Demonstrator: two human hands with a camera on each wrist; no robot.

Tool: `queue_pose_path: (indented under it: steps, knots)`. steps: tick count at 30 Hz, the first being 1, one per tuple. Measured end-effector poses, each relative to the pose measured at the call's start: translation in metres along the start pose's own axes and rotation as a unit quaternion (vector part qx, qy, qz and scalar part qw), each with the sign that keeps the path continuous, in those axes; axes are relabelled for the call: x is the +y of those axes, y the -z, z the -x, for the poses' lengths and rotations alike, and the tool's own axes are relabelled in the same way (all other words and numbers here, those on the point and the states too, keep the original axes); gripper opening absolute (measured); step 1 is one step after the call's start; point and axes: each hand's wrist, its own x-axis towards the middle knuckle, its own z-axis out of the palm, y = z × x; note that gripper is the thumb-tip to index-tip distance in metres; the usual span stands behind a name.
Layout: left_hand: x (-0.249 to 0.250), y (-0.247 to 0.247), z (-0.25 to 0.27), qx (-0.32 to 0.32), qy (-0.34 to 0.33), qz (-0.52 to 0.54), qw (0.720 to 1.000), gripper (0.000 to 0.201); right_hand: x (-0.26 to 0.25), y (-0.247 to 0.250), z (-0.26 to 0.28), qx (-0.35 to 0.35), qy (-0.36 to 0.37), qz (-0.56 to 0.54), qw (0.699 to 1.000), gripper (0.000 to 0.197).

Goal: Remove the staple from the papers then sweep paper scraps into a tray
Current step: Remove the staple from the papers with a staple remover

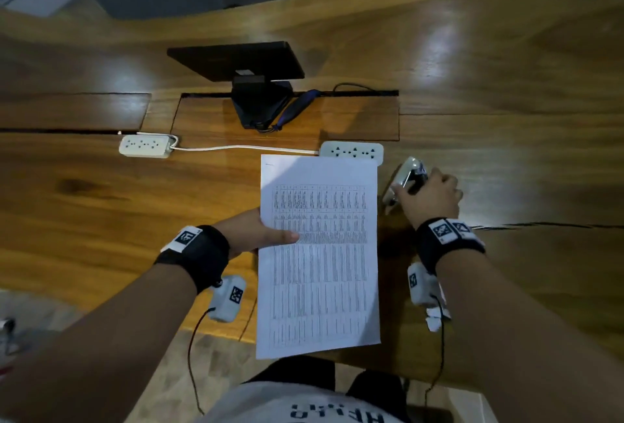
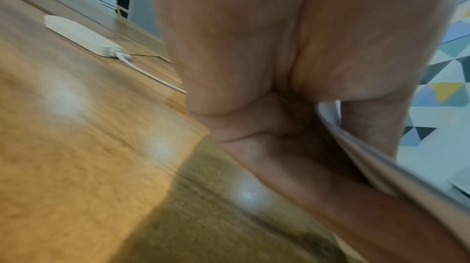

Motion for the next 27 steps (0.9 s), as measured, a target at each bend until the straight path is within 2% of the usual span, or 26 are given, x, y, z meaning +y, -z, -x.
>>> queue_pose_path:
  steps: [2, 4, 5, 9, 13, 15, 19, 22, 24, 26, 27]
  knots:
    - [-0.011, 0.005, 0.004, 0.012, 0.019, -0.014, 1.0, 0.053, -0.005, -0.01, -0.006, -0.015, -0.03, 0.031, 0.999, 0.105]
    - [-0.019, 0.008, 0.004, 0.017, 0.033, -0.02, 0.999, 0.052, -0.007, -0.018, -0.009, -0.011, -0.05, 0.048, 0.998, 0.113]
    - [-0.021, 0.009, 0.006, 0.018, 0.031, -0.02, 0.999, 0.052, -0.008, -0.019, -0.01, -0.004, -0.052, 0.039, 0.998, 0.111]
    - [-0.02, 0.013, 0.001, 0.013, 0.037, -0.026, 0.999, 0.055, -0.006, -0.016, -0.015, 0.005, -0.062, -0.059, 0.996, 0.082]
    - [-0.015, 0.011, -0.009, 0.009, 0.037, -0.032, 0.999, 0.054, 0.009, -0.002, -0.016, 0.017, -0.102, -0.221, 0.97, 0.058]
    - [-0.011, 0.009, -0.015, 0.011, 0.04, -0.035, 0.999, 0.055, 0.011, 0.005, -0.016, 0.011, -0.097, -0.226, 0.969, 0.043]
    - [-0.008, 0.005, -0.023, 0.001, 0.045, -0.037, 0.998, 0.057, 0.02, 0.003, -0.021, 0.022, -0.06, -0.184, 0.981, 0.055]
    - [-0.007, 0.001, -0.026, -0.004, 0.046, -0.038, 0.998, 0.054, 0.024, 0.009, -0.018, 0.003, -0.039, -0.183, 0.982, 0.043]
    - [-0.009, -0.002, -0.028, -0.006, 0.048, -0.035, 0.998, 0.054, 0.029, 0.012, -0.013, 0.002, -0.02, -0.202, 0.979, 0.044]
    - [-0.011, -0.005, -0.03, -0.01, 0.049, -0.025, 0.998, 0.056, 0.031, 0.016, -0.002, 0.03, -0.035, -0.223, 0.974, 0.055]
    - [-0.012, -0.006, -0.03, -0.013, 0.048, -0.017, 0.999, 0.057, 0.03, 0.02, 0.009, 0.057, -0.04, -0.232, 0.97, 0.053]
